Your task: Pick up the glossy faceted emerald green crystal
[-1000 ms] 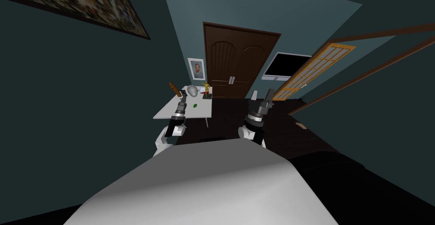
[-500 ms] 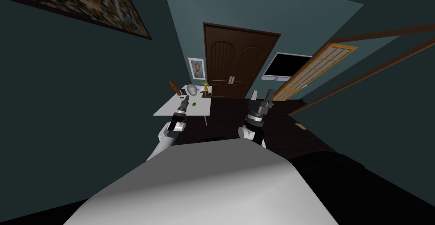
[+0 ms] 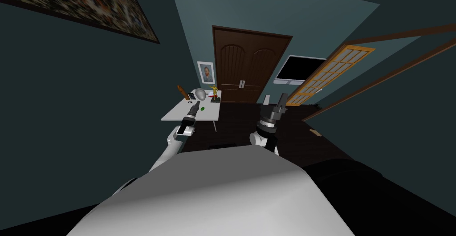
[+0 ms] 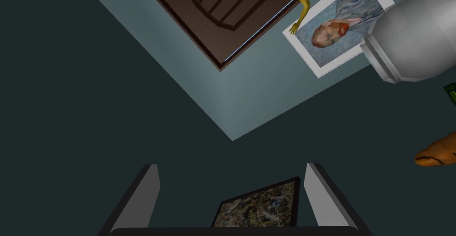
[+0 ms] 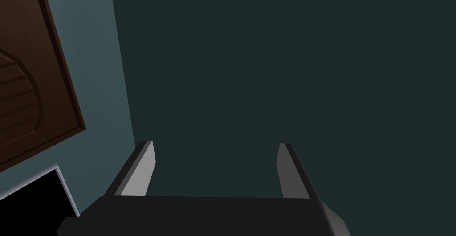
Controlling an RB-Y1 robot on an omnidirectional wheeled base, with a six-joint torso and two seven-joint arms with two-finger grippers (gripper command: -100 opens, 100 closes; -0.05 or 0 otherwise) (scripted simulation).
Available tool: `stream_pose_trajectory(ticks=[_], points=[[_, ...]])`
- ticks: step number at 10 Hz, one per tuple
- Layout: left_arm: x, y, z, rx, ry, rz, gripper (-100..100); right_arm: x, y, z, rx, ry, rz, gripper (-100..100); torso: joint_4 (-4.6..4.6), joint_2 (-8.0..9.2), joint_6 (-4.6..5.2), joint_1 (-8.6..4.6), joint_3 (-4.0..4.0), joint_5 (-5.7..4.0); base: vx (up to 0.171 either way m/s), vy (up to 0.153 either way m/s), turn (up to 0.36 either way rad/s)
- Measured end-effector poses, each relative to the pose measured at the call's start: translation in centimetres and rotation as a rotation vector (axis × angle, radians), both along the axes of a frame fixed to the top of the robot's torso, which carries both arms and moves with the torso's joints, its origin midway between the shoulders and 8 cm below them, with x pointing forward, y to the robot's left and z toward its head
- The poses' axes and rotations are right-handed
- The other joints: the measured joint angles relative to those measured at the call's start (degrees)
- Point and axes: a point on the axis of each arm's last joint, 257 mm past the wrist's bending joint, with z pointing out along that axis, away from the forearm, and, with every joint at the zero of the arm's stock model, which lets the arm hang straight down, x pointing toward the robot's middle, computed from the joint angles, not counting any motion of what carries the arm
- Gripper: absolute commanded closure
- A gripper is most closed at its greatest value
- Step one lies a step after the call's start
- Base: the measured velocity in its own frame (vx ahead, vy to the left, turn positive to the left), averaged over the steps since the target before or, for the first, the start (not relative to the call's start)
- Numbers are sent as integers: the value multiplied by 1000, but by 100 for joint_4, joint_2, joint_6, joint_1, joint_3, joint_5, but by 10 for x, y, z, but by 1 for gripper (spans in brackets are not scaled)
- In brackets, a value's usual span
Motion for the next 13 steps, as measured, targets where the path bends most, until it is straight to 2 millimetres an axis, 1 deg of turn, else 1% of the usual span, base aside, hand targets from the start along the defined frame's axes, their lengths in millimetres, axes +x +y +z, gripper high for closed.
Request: stream_pose_trajectory(ticks=[2,5,8,11,13], points=[[12,5,-11,41,24,14,-100,0,0,0,0,0,0,0,0,0,0,-1,0,0,-13,-44,12],[26,17,-27,111,63,39,-100,0,0,0,0,0,0,0,-2,-9,0,3,-5,0,8,-32,9],[36,26,-46,170,106,64,-100,0,0,0,0,0,0,0,-3,-12,0,4,-7,1,19,-30,10],[50,40,-61,237,143,89,-100,0,0,0,0,0,0,0,-4,-20,0,8,-11,2,34,-20,5],[54,49,-78,277,183,108,-100,0,0,0,0,0,0,0,-5,-24,0,7,-14,2,47,-16,6]])
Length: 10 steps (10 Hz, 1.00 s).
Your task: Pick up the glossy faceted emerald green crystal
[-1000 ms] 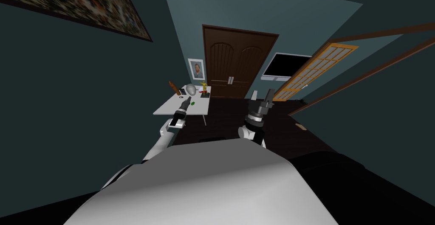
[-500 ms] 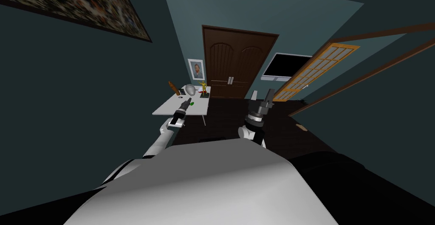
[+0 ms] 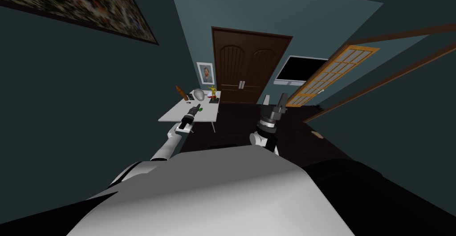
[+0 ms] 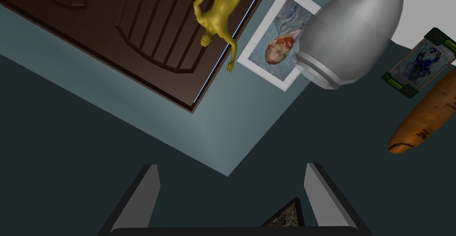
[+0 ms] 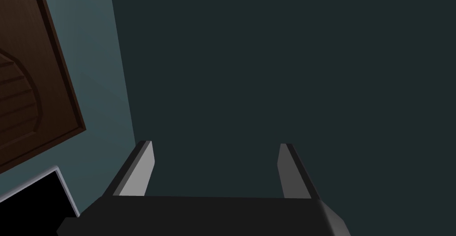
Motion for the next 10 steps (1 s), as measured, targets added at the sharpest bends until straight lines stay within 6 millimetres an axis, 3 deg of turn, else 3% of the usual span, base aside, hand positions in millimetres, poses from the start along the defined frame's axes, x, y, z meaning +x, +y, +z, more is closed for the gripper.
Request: stream_pose_trajectory(ticks=[10], points=[[12,63,-80,213,208,102,-100,0,0,0,0,0,0,0,-5,-24,-1,5,-14,1,77,-11,2]])
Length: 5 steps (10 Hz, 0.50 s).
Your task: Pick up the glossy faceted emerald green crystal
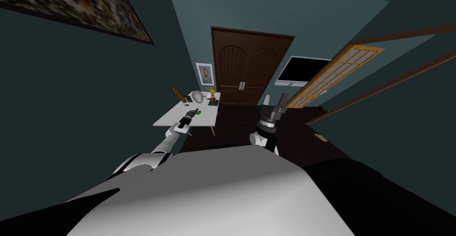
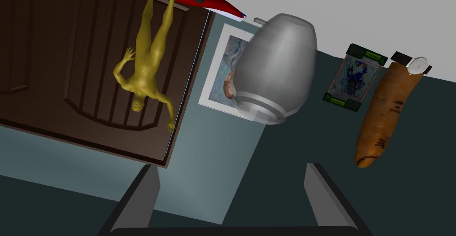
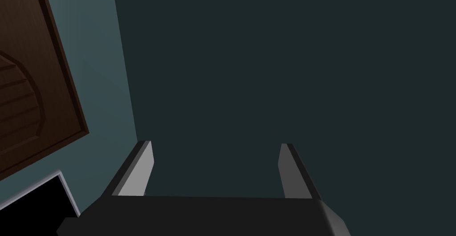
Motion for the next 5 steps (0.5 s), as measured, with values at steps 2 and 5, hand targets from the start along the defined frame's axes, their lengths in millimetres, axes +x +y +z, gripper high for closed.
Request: stream_pose_trajectory(ticks=[2,5], points=[[-3,9,-17,32,41,18,-100,0,0,0,0,0,0,0,2,11,1,-4,6,0,71,-20,-3],[-10,25,-43,84,111,40,-100,0,0,0,0,0,0,0,1,9,0,-3,5,0,84,-15,-2]])
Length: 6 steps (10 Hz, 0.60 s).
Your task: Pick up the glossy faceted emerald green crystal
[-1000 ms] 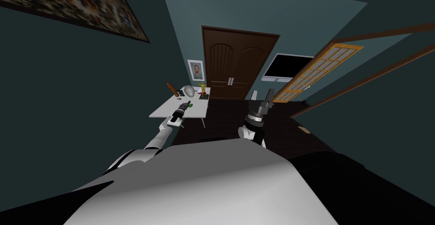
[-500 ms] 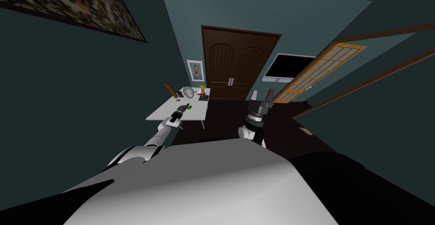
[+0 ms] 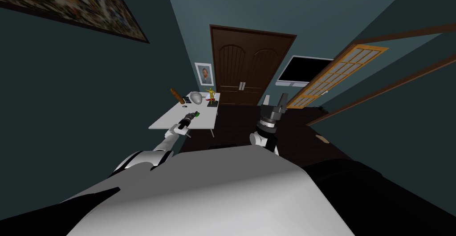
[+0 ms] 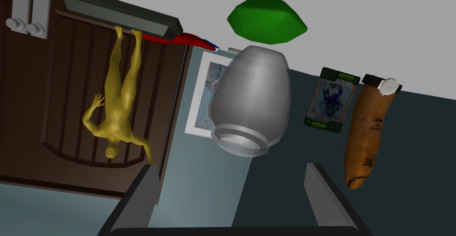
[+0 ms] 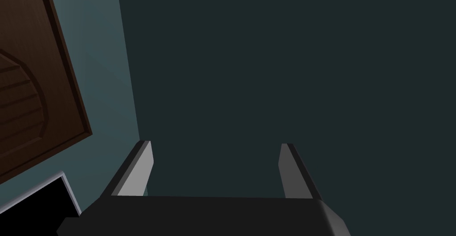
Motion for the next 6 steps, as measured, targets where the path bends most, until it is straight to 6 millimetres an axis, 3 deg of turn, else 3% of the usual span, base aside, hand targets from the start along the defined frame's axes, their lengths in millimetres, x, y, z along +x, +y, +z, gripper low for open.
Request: stream_pose_trajectory(ticks=[6], points=[[-21,28,-51,83,142,43,-100,0,0,0,0,0,0,0,1,8,1,-1,3,0,81,-24,-2]])
